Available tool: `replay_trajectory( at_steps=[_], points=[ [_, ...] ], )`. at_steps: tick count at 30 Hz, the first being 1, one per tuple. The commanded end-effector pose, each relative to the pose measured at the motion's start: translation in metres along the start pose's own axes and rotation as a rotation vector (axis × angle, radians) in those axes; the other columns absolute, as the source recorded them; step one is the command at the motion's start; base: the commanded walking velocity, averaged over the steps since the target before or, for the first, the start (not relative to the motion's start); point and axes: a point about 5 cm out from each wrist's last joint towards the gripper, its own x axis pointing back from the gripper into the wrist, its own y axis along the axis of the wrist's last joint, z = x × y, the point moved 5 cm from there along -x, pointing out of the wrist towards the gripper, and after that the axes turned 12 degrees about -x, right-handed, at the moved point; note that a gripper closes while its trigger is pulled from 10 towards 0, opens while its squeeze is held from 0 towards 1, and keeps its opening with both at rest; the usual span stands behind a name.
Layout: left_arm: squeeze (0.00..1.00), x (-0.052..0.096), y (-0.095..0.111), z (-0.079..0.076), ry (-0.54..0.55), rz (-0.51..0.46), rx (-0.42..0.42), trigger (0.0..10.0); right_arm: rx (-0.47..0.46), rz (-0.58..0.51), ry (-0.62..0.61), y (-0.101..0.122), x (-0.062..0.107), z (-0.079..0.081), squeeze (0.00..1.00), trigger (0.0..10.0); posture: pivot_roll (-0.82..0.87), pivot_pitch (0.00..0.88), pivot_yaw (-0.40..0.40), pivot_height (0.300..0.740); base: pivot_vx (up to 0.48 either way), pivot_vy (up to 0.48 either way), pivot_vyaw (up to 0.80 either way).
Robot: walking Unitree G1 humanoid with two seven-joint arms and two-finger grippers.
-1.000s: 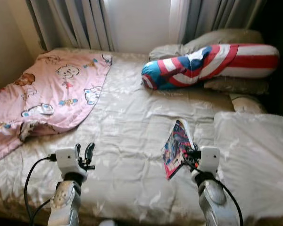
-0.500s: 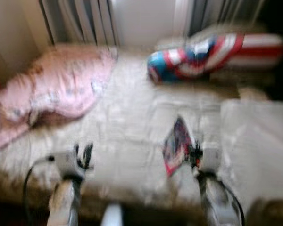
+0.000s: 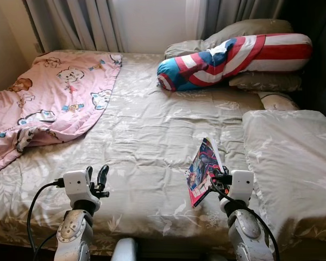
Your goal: Clean up the room
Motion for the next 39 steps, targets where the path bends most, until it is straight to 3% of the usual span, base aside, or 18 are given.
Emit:
replay_trajectory(
  at_steps=[1, 11, 32, 35, 38, 39],
  points=[
    [0.00, -0.002, 0.005, -0.002, -0.008, -0.013, 0.006, 10.0, -0.009, -0.057, 0.001, 0.015, -0.005, 0.001, 0.00, 10.0, 0.05, 0.033, -0.013, 0.651, 0.000, 0.000, 0.00],
    [0.00, -0.001, 0.005, -0.002, -0.013, -0.013, 0.006, 10.0, -0.002, -0.047, 0.058, 0.012, -0.003, 0.014, 0.00, 10.0, 0.05, 0.034, -0.011, 0.651, 0.097, 0.000, 0.00],
    [0.00, -0.002, 0.006, -0.003, -0.015, -0.016, 0.002, 10.0, -0.008, -0.047, 0.089, 0.013, -0.005, 0.020, 0.00, 10.0, 0.05, 0.039, -0.012, 0.651, 0.219, 0.000, 0.00],
    [0.00, -0.002, 0.007, -0.003, -0.016, -0.017, 0.001, 10.0, -0.062, -0.054, 0.089, 0.017, -0.010, 0.023, 0.00, 10.0, 0.05, 0.042, -0.009, 0.651, 0.000, 0.000, 0.00],
    [0.00, -0.003, 0.008, -0.004, -0.021, -0.020, -0.001, 10.0, -0.201, -0.032, 0.065, 0.017, -0.021, 0.021, 0.00, 10.0, 0.05, 0.048, -0.004, 0.651, 0.000, 0.000, 0.00],
    [0.00, -0.003, 0.008, -0.004, -0.021, -0.020, -0.001, 10.0, -0.201, -0.032, 0.065, 0.017, -0.021, 0.021, 0.00, 10.0, 0.05, 0.048, -0.004, 0.651, 0.000, 0.000, 0.00]
  ],
)
